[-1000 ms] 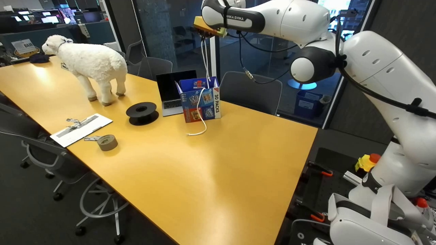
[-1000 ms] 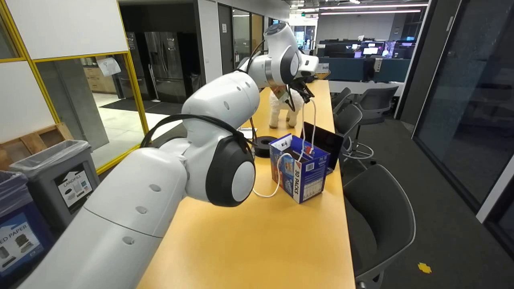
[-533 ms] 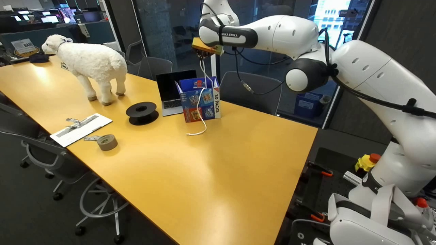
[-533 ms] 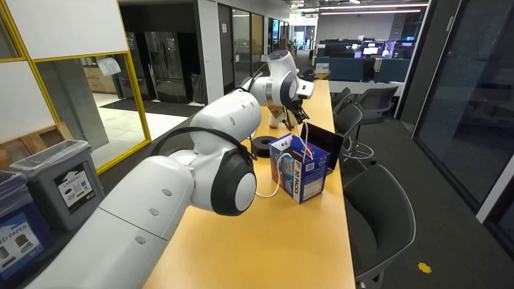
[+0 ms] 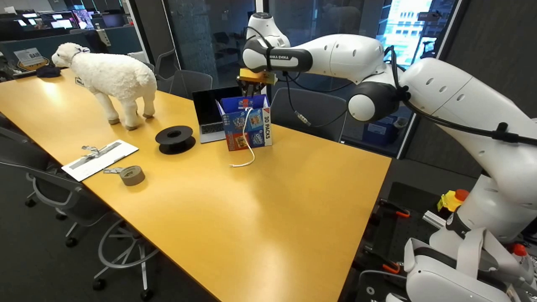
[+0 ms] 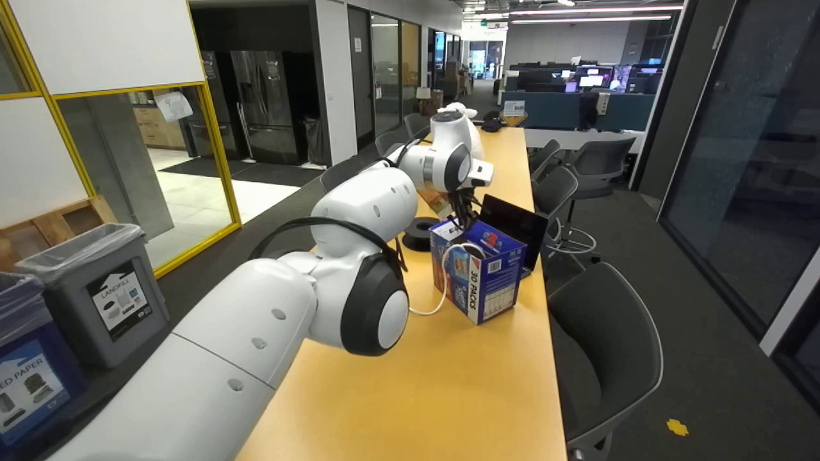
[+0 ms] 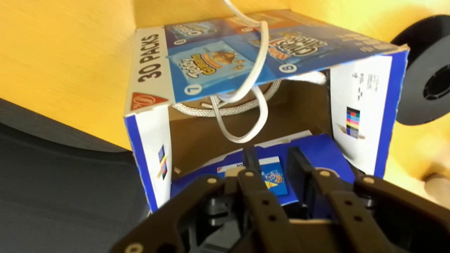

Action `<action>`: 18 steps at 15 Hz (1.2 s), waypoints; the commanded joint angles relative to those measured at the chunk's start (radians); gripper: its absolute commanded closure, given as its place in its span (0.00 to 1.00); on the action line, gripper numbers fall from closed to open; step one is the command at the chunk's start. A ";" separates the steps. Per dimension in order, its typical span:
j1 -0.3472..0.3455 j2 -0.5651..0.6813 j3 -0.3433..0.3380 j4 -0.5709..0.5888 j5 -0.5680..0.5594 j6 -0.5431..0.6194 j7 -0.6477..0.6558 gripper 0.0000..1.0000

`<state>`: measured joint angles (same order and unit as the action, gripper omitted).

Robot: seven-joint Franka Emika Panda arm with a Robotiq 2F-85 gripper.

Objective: Put one rope in the box, the move the box to the right, the put the remaining ropes in the box

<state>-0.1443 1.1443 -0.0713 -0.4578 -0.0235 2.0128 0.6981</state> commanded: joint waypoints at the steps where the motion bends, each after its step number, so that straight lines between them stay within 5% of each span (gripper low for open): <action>1: -0.006 0.014 0.014 0.035 0.036 -0.068 -0.085 0.39; 6: -0.010 0.015 0.040 0.037 0.060 -0.118 -0.230 0.01; 18: 0.017 0.044 0.112 0.038 0.163 -0.301 -0.315 0.00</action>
<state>-0.1421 1.1567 0.0371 -0.4583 0.1232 1.7302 0.3777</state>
